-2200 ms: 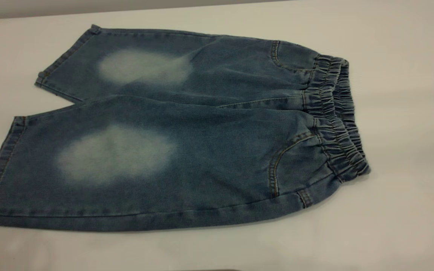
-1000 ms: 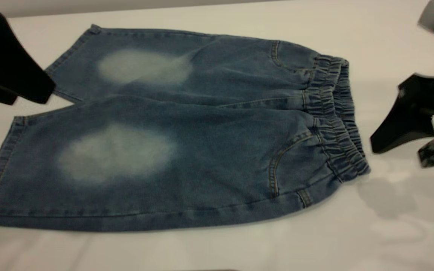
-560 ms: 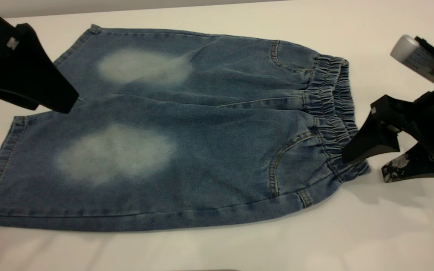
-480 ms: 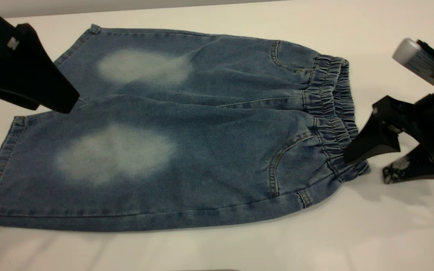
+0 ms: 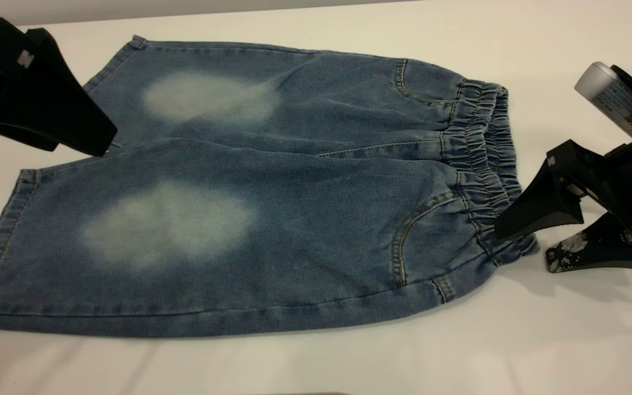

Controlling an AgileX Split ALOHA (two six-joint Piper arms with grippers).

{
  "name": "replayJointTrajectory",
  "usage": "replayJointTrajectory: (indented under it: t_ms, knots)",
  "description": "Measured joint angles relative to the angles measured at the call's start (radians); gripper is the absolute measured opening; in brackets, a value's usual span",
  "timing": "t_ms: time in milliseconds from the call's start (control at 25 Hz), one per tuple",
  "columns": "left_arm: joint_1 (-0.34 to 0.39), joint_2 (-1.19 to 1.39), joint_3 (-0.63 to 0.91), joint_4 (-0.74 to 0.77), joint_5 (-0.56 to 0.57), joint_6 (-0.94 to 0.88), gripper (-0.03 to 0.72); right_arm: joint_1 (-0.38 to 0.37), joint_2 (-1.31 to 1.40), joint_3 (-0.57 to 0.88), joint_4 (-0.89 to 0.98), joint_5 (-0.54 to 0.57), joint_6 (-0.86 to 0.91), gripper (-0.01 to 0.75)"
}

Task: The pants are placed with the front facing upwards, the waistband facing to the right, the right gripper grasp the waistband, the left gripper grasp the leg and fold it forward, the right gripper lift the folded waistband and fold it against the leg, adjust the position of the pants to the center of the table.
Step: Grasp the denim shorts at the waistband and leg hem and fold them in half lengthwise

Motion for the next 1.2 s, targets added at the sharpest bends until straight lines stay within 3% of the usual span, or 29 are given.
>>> replayJointTrajectory:
  t_ms: [680,960,1200]
  knots:
    - [0.000,0.000,0.000,-0.001,-0.007,-0.001,0.515,0.000,0.000,-0.042,-0.041,0.016,0.027,0.496]
    - [0.000,0.000,0.000,-0.001,-0.009,-0.001,0.515,0.000,0.000,-0.048,-0.070,0.079,0.040,0.495]
    - [0.000,0.000,0.000,-0.001,-0.010,-0.001,0.515,0.000,0.000,-0.056,-0.037,0.035,0.048,0.495]
